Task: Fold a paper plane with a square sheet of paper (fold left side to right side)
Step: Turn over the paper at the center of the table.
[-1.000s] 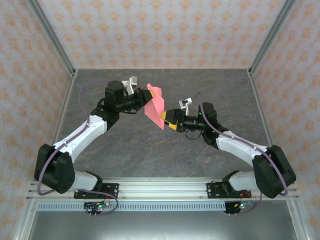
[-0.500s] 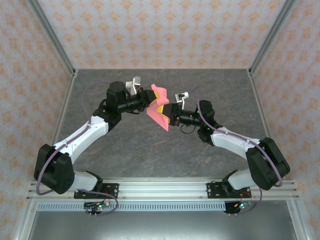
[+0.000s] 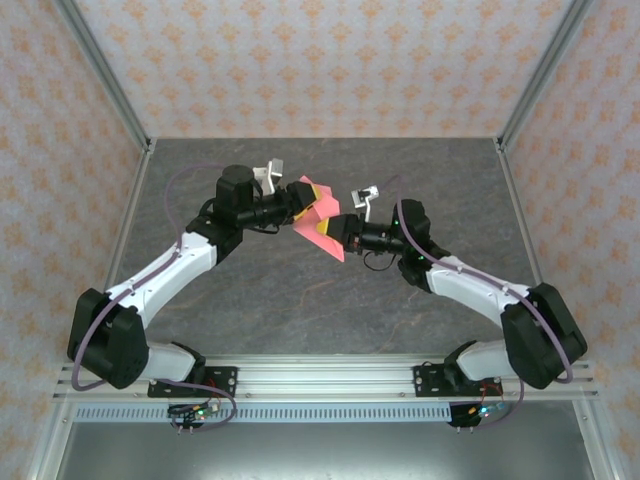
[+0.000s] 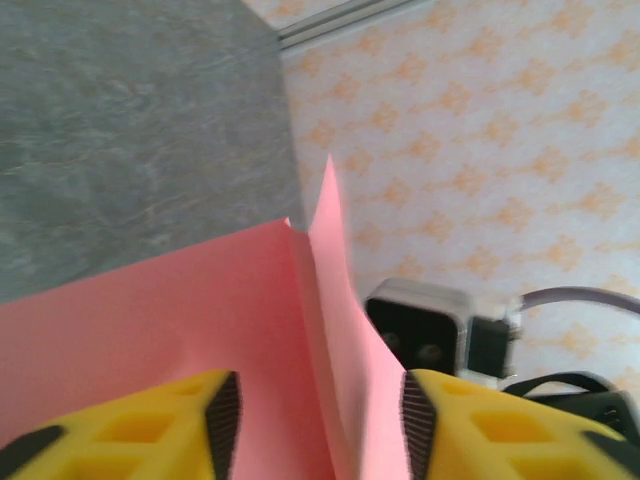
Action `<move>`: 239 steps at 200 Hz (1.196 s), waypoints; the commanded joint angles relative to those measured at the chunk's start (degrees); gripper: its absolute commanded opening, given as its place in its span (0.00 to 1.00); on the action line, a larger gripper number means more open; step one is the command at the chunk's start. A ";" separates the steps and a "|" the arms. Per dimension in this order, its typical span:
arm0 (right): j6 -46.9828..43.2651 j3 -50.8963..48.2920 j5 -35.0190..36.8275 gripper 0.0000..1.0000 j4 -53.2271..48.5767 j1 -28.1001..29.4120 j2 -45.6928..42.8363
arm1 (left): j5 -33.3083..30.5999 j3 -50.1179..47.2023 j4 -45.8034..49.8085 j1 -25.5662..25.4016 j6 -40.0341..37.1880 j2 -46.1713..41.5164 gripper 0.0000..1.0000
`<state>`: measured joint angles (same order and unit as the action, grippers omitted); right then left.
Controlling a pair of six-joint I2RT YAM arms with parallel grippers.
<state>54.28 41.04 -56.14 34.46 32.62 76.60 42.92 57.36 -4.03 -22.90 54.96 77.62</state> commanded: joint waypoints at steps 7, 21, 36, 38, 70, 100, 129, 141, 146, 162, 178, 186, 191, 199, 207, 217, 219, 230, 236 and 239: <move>-10.94 4.19 2.03 0.22 -15.13 0.29 -2.75 | -6.81 3.87 15.14 0.44 -11.25 -5.58 0.59; -15.13 5.45 2.94 0.20 -21.64 0.25 -3.20 | -10.54 4.04 19.67 1.00 -14.89 -8.43 0.61; -19.22 6.77 4.28 0.18 -28.58 0.25 -3.16 | -14.55 4.34 23.97 1.38 -18.63 -12.05 0.62; -19.74 6.93 4.46 0.18 -29.38 0.25 -3.20 | -15.06 4.42 24.51 1.37 -19.07 -12.52 0.62; -28.74 10.76 10.10 0.11 -44.49 0.44 -2.44 | -22.06 3.90 29.07 1.42 -24.01 -19.34 0.63; -36.94 16.00 18.37 0.06 -58.42 2.68 -1.20 | -23.65 1.99 28.58 1.41 -27.24 -23.91 0.65; -43.54 23.00 34.38 0.03 -71.34 8.89 1.46 | -24.46 1.37 28.76 1.36 -28.14 -25.31 0.66; -45.19 26.42 42.53 0.03 -76.11 12.08 3.29 | -25.15 1.30 28.98 1.37 -28.42 -25.50 0.66; -45.81 27.85 46.34 0.02 -77.89 13.48 4.24 | -25.45 1.26 28.99 1.37 -28.50 -25.57 0.66; -47.43 32.69 56.45 0.02 -83.70 17.99 8.11 | -26.11 1.01 29.22 1.37 -28.61 -25.93 0.66; -48.23 38.09 66.77 0.03 -89.80 21.86 13.72 | -27.04 0.95 29.43 1.36 -28.79 -26.37 0.66; -47.74 40.88 72.19 0.03 -93.30 23.40 16.68 | -27.71 0.79 29.58 1.37 -28.78 -26.79 0.66; -47.26 42.49 75.22 0.03 -95.12 24.23 18.82 | -28.19 0.66 29.60 1.43 -28.77 -27.08 0.66; -47.01 44.77 78.85 0.03 -97.71 25.30 22.22 | -29.15 0.48 29.86 1.36 -28.84 -27.63 0.66; -46.34 46.70 82.63 0.02 -99.79 26.32 24.83 | -30.34 0.25 30.09 1.36 -28.77 -28.24 0.66; -45.81 48.50 85.55 0.02 -101.48 27.02 28.03 | -31.70 0.05 30.33 1.37 -28.78 -29.26 0.66; -45.73 48.72 85.99 0.02 -101.75 27.11 28.49 | -31.98 -0.08 30.38 1.39 -28.71 -29.39 0.66; -45.36 50.06 88.18 0.02 -102.69 27.61 31.28 | -33.43 -0.42 30.50 1.37 -28.62 -30.66 0.66; -45.37 50.59 89.39 0.02 -103.11 27.90 32.70 | -34.34 -0.51 30.58 1.37 -28.51 -31.34 0.66; -45.38 50.77 90.10 0.02 -103.37 28.05 33.40 | -34.76 -0.62 30.64 1.36 -28.50 -31.64 0.66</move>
<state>8.73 88.97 20.25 -59.72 59.77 106.00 13.72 57.56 25.61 -21.71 27.27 48.77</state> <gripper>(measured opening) 0.051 0.662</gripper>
